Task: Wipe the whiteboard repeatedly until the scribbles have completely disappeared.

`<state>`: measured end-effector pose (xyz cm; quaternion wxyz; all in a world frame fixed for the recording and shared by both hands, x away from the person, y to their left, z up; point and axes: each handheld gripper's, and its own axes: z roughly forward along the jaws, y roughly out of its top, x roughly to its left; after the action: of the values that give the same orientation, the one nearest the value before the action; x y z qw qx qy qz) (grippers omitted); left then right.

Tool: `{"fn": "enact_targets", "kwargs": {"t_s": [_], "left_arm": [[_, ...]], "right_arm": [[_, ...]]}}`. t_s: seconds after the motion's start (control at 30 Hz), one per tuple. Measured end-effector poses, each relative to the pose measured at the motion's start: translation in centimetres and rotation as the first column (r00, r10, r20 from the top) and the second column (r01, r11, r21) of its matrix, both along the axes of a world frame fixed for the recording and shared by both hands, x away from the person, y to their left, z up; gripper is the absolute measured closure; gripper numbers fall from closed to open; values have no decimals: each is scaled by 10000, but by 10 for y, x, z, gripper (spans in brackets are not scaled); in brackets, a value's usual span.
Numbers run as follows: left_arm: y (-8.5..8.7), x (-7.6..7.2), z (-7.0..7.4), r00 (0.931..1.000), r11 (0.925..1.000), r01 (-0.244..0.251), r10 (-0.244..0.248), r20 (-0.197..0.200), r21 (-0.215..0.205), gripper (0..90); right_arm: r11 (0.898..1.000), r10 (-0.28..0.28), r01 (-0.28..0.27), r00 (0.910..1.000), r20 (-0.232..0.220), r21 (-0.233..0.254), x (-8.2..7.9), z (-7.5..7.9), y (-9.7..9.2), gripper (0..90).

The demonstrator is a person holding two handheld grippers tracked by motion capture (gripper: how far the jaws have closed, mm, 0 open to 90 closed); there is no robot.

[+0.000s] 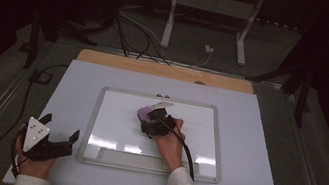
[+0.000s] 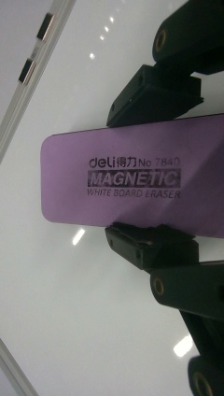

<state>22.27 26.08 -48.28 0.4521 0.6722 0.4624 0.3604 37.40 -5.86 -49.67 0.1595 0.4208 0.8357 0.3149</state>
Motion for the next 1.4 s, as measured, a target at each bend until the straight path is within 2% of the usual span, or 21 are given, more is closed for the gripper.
{"fn": "enact_targets", "kwargs": {"t_s": [0.07, 0.13, 0.17, 0.23, 0.27, 0.3, 0.37, 0.47, 0.6, 0.63, 0.67, 0.73, 0.8, 0.9, 1.07, 1.2, 1.23, 1.33, 1.4], "left_arm": [[1, -1, 0, 10000, 10000, -29, 29, 12, -26, 7], [2, -1, 0, 10000, 10000, -52, 52, 18, -56, 7], [2, -1, 0, 10000, 10000, -58, 58, -4, -61, 7], [2, -1, 0, 10000, 10000, -58, 58, 0, -58, 7], [2, -1, 0, 10000, 10000, -57, 57, 0, -55, 7], [2, -1, 0, 10000, 10000, -61, 61, 2, -59, 7], [0, 0, 0, 10000, 10000, -29, 29, -2, -39, 7], [-2, 1, 0, 10000, 10000, 44, -44, -43, 44, 7], [-3, 1, 0, 10000, 10000, 63, -62, -34, 35, 7], [-2, 1, 0, 10000, 10000, 54, -54, -42, 44, 7], [-2, 1, 0, 10000, 10000, 45, -45, -47, 44, 7], [0, 0, 0, 10000, 10000, 0, 0, 4, -17, 7], [1, 0, 0, 10000, 10000, -21, 21, 18, -62, 7], [1, 0, 0, 10000, 10000, -19, 19, -17, -27, 7], [0, 0, 0, 10000, 10000, -12, 12, 11, -26, 7], [-1, 1, 0, 10000, 10000, -9, 9, -10, -20, 7], [-2, 1, 0, 10000, 10000, -6, 6, -7, -7, 7], [-4, 2, 0, 10000, 10000, 37, -37, -39, 8, 7], [-6, 2, 0, 10000, 10000, 86, -85, -29, 50, 7]], "right_arm": [[9998, -159, 162, 9997, -185, 142, 3, 0, -4, 412], [9954, -958, 958, 9954, -31, -95, 8, 0, -14, 412], [9919, -1266, 1266, 9919, -44, -119, 10, 1, -19, 412], [9782, -2068, 2067, 9784, -29, -174, 16, 1, -33, 412], [9719, -2352, 2351, 9719, -86, -112, 17, 1, -38, 412], [9692, -2461, 2462, 9691, -183, 20, 18, 1, -41, 412], [9714, -2372, 2372, 9715, -20, -143, 16, 1, -37, 412], [9827, -1846, 1846, 9828, 24, -161, 12, 1, -23, 412], [9973, -718, 719, 9974, -117, 111, 4, 0, 2, 411], [9989, -476, 476, 9989, -57, 31, 2, 0, 7, 412], [9990, -381, 384, 9992, 107, -208, 0, 1, 10, 412], [9984, -520, 521, 9986, 49, -231, 3, 1, 7, 412], [9912, -1276, 1277, 9918, 45, -343, 8, 1, -4, 412], [9709, -2341, 2344, 9721, 106, -484, 16, 2, -25, 412], [9465, -3168, 3174, 9483, 203, -588, 21, 2, -48, 412], [9400, -3399, 3397, 9405, -13, -322, 22, 2, -56, 412], [9399, -3391, 3391, 9407, 51, -390, 21, 2, -54, 412], [9584, -2855, 2854, 9581, -218, -69, 16, 1, -42, 412], [9735, -2282, 2286, 9732, -297, 110, 10, 1, -29, 412]]}}
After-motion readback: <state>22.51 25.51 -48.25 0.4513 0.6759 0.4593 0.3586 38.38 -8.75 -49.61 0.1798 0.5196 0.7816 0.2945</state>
